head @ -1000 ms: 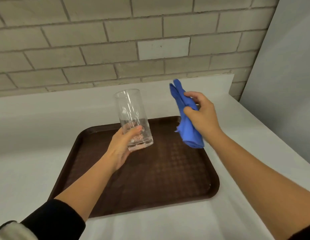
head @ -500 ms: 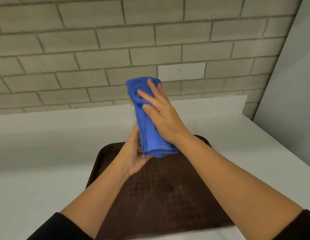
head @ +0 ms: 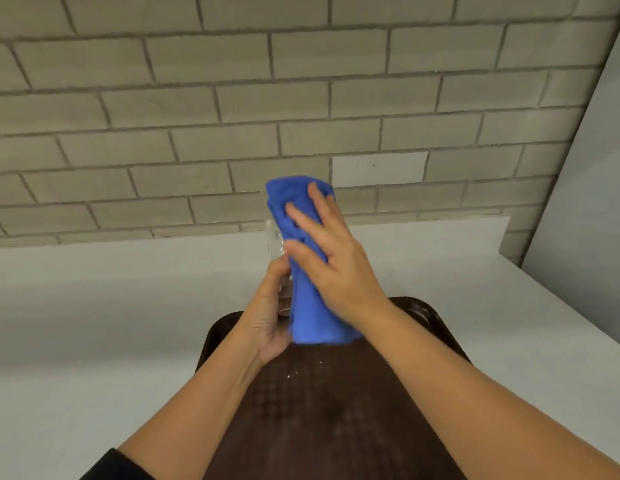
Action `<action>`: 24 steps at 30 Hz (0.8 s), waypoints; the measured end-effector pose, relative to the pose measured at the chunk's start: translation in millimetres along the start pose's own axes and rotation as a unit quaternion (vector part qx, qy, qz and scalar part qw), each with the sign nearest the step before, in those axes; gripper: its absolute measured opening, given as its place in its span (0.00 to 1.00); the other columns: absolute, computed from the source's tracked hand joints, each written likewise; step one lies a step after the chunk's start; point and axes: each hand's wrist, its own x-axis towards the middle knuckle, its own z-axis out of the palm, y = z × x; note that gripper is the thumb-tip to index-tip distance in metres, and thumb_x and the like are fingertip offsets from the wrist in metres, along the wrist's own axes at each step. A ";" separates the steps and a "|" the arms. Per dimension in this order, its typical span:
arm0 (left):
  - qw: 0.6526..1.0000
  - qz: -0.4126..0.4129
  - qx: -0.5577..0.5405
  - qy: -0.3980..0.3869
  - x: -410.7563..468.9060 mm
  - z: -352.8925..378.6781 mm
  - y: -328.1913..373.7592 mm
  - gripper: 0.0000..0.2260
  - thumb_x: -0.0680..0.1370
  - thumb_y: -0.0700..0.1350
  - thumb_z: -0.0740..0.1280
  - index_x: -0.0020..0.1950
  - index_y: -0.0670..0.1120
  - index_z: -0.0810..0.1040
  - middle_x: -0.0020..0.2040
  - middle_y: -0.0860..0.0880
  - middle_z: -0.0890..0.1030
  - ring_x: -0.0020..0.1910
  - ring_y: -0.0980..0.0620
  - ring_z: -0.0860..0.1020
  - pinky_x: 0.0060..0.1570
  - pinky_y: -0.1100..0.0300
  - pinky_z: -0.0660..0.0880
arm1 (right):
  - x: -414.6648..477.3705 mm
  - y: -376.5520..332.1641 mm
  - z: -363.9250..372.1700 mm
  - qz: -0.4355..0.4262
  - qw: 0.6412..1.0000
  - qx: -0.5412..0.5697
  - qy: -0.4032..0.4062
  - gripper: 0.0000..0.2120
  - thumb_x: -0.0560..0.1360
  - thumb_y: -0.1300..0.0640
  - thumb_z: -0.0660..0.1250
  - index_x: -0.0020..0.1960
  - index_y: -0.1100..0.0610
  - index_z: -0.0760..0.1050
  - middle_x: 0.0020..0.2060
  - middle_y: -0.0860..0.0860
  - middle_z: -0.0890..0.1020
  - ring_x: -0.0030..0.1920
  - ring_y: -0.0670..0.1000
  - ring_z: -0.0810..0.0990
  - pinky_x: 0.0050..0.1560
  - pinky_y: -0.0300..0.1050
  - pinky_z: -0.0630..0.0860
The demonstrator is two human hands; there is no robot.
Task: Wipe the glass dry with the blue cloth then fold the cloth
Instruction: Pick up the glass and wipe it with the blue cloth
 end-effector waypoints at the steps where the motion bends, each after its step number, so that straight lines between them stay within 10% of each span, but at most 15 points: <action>1: 1.000 0.003 0.008 -0.003 2.9 2.5 1.8 0.15 0.62 0.52 0.73 0.45 0.48 0.85 0.46 0.47 0.85 0.45 0.51 0.83 0.48 0.53 0.79 | 13.9 -0.3 -5.3 0.034 0.998 0.040 0.019 0.23 0.76 0.54 0.61 0.70 0.49 0.62 0.74 0.43 0.54 0.72 0.42 0.53 0.67 0.27 0.52; 8: 0.998 -0.034 0.061 0.004 18.8 2.0 8.9 0.39 0.49 0.57 0.79 0.57 0.44 0.78 0.47 0.43 0.84 0.47 0.46 0.81 0.51 0.52 0.78 | 7.3 21.6 -1.5 0.202 0.927 0.288 0.129 0.19 0.76 0.50 0.59 0.67 0.46 0.67 0.61 0.50 0.78 0.56 0.47 0.79 0.54 0.37 0.77; 14: 0.986 0.003 0.164 0.032 22.8 6.4 6.7 0.11 0.60 0.53 0.71 0.40 0.51 0.83 0.35 0.49 0.85 0.36 0.51 0.82 0.36 0.59 0.79 | -26.1 28.0 9.8 0.280 0.844 0.428 0.162 0.16 0.75 0.45 0.60 0.60 0.47 0.74 0.53 0.50 0.83 0.51 0.49 0.82 0.54 0.48 0.78; 19: 0.887 0.108 0.446 0.039 27.2 25.9 19.7 0.12 0.62 0.55 0.69 0.45 0.57 0.77 0.35 0.59 0.83 0.35 0.63 0.80 0.34 0.71 0.73 | -30.0 21.4 9.4 0.350 0.695 0.600 0.187 0.23 0.74 0.42 0.59 0.57 0.58 0.77 0.40 0.56 0.84 0.38 0.53 0.84 0.38 0.46 0.81; 24: 0.784 0.121 0.600 0.103 35.0 35.7 32.2 0.30 0.66 0.62 0.67 0.63 0.47 0.72 0.55 0.35 0.74 0.51 0.43 0.77 0.43 0.63 0.71 | -22.5 16.6 0.6 0.363 0.686 0.601 0.191 0.24 0.73 0.41 0.59 0.57 0.58 0.77 0.42 0.57 0.82 0.38 0.55 0.82 0.34 0.45 0.79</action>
